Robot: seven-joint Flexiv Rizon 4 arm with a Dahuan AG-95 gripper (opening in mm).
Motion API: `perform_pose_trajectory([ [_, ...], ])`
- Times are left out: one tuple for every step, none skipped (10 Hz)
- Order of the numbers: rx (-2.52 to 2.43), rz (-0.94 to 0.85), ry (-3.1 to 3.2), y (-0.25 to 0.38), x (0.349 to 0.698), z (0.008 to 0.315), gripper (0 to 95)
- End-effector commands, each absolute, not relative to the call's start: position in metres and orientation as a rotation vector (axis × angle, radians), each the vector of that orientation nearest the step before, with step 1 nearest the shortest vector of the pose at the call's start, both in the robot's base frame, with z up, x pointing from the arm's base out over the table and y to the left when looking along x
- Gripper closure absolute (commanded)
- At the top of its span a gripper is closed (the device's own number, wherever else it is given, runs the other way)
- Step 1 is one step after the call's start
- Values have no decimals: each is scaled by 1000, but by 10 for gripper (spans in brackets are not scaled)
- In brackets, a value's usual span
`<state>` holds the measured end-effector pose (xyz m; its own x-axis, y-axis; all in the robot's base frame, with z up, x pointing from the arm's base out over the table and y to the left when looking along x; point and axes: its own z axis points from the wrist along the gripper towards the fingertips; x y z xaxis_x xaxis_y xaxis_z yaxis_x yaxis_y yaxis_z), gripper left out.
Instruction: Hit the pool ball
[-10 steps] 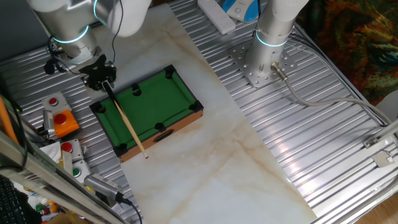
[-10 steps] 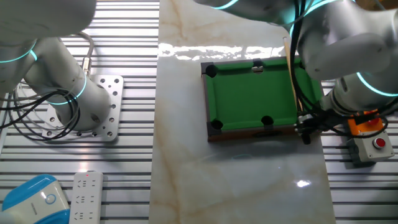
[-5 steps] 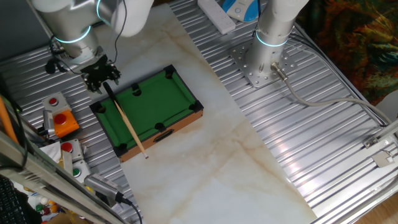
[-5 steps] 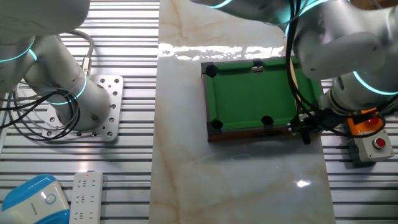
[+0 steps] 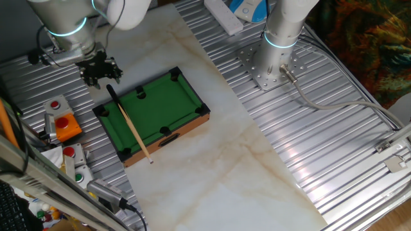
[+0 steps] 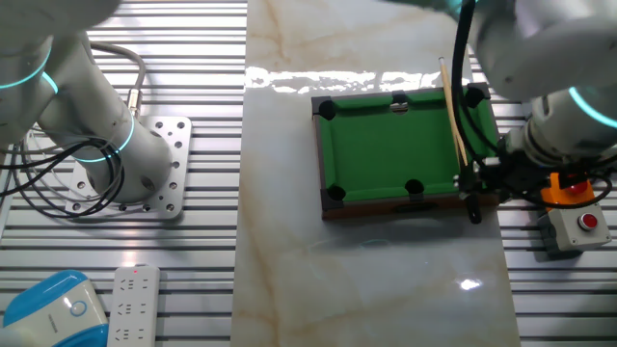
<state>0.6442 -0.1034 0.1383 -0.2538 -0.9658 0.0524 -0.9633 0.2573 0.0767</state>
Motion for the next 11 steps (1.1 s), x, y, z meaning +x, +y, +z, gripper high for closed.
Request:
perform_pose_trajectory([
  [947, -44, -2897, -89, 601, 155, 380],
  [824, -44, -2939, -79, 576, 150, 380],
  [699, -42, -2977, -70, 554, 146, 380],
  [530, -58, -3018, -59, 532, 142, 380],
  [452, -72, -3036, -52, 525, 141, 380],
  [366, -77, -3048, -43, 519, 140, 380],
  [187, -76, -3068, -21, 513, 138, 380],
  [88, -84, -3082, -9, 511, 137, 570],
  [22, -83, -3090, 2, 509, 135, 570],
  [-19, -81, -3095, 11, 508, 133, 570],
  [-23, -83, -3100, 11, 507, 133, 570],
])
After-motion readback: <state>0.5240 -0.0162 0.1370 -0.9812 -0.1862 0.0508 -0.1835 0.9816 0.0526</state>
